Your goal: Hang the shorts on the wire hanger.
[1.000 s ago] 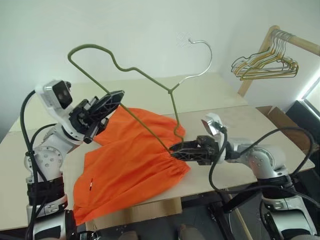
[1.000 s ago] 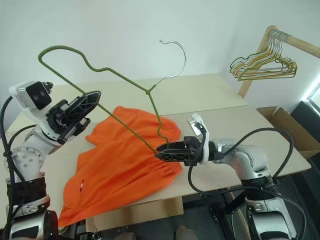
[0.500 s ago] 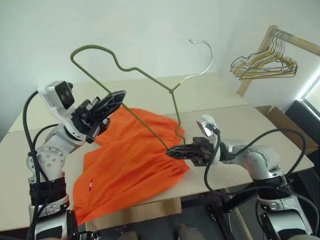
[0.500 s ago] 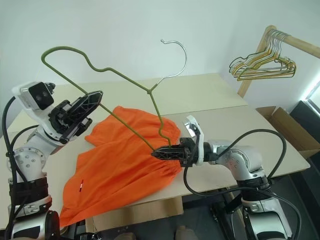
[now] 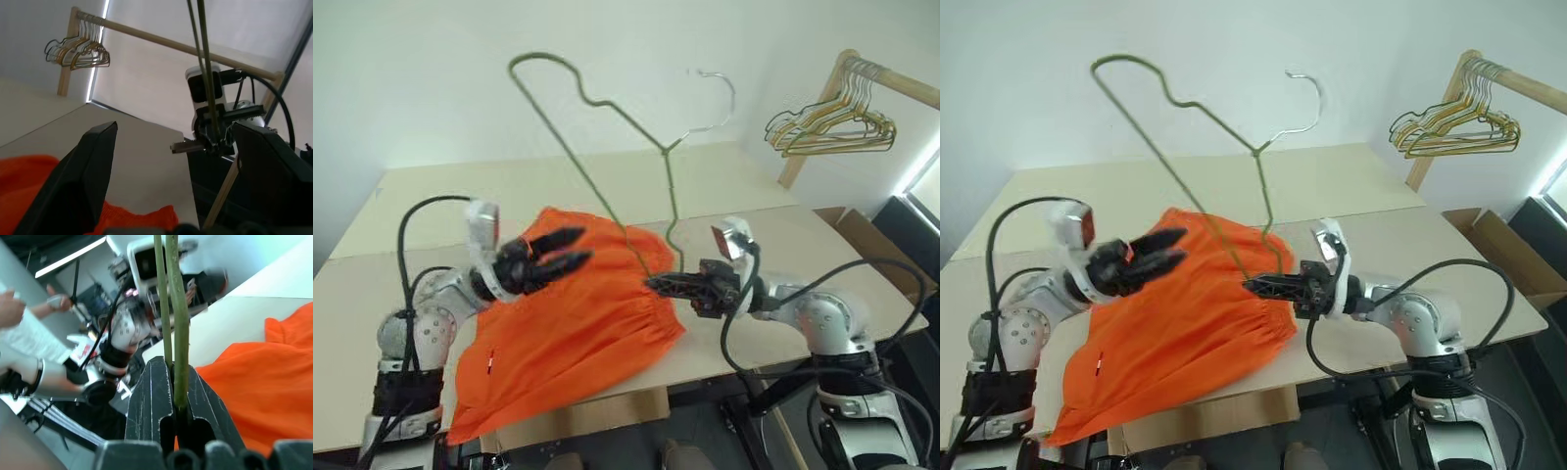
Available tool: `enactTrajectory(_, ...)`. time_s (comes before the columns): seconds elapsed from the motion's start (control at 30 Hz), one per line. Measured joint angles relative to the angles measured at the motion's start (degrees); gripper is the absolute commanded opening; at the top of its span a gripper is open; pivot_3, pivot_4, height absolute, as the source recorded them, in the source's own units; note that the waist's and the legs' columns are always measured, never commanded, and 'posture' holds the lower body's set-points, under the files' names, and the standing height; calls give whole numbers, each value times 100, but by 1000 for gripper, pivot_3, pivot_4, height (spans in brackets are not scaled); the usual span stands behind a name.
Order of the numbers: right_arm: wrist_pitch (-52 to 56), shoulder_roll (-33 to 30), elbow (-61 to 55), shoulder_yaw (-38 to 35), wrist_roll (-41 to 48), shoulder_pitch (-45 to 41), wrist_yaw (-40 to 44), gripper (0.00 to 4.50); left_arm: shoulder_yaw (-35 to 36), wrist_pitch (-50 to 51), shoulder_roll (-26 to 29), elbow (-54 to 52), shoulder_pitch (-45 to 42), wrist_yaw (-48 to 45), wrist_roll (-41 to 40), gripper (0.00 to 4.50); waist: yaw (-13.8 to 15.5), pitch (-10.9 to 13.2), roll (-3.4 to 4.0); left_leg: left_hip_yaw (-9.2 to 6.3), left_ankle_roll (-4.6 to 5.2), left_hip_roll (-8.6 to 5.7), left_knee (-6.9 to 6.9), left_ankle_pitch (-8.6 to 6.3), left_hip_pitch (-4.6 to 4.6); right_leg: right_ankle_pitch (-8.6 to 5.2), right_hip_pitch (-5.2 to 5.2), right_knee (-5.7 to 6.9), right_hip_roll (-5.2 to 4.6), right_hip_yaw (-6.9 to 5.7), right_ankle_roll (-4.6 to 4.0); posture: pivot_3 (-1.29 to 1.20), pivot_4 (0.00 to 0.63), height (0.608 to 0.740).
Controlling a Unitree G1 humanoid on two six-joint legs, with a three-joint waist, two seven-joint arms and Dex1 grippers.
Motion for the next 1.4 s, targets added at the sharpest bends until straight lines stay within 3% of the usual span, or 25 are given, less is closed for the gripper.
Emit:
enactTrajectory(0.1,413,-329,-185,-362,282,595,-397,0,-487,-355,104,150,281,-27,780,4484,37,2,1,2,0,0,1,0,-15,1,-7,-12,-3,-2,0,-68,0,740)
enactTrajectory(0.27,1085,-1193,-349,-963,535,1610,-817,0,-540,-785,189,134,363,-130,1257,4484,50,3,3,2,4,3,0,-2,-25,4,-10,-28,-3,-5,3,-81,0,740)
enactTrajectory(0.43,1833,-2105,-118,-1425,888,2442,-573,0,-579,-920,292,147,385,-314,1450,4484,7,3,4,5,6,6,0,-4,-22,4,-3,-34,-1,-2,6,-88,0,740)
enactTrajectory(0.6,2769,-2752,673,-1425,989,2640,-321,0,-581,-980,439,124,383,-418,1579,4484,-29,4,4,15,7,7,2,-4,-14,5,2,-38,0,8,9,-90,0,740)
enactTrajectory(0.7,2939,-2817,986,-1389,902,2607,-222,0,-581,-1024,453,116,383,-456,1599,4484,-30,3,4,16,7,7,1,-4,-10,-14,5,-38,1,9,43,-82,0,740)
enactTrajectory(1.0,2844,-2897,1757,-657,-41,1855,-105,0,-585,-1039,461,-13,412,-437,1607,4484,-15,4,6,19,7,6,2,-4,-13,-9,2,-39,0,12,42,-60,0,740)
enactTrajectory(1.4,2510,-2896,1696,-236,-356,1695,663,0,-586,-1059,403,-117,843,-182,1693,4484,38,3,6,17,8,7,3,-4,-13,-5,3,-39,0,11,40,-48,0,740)
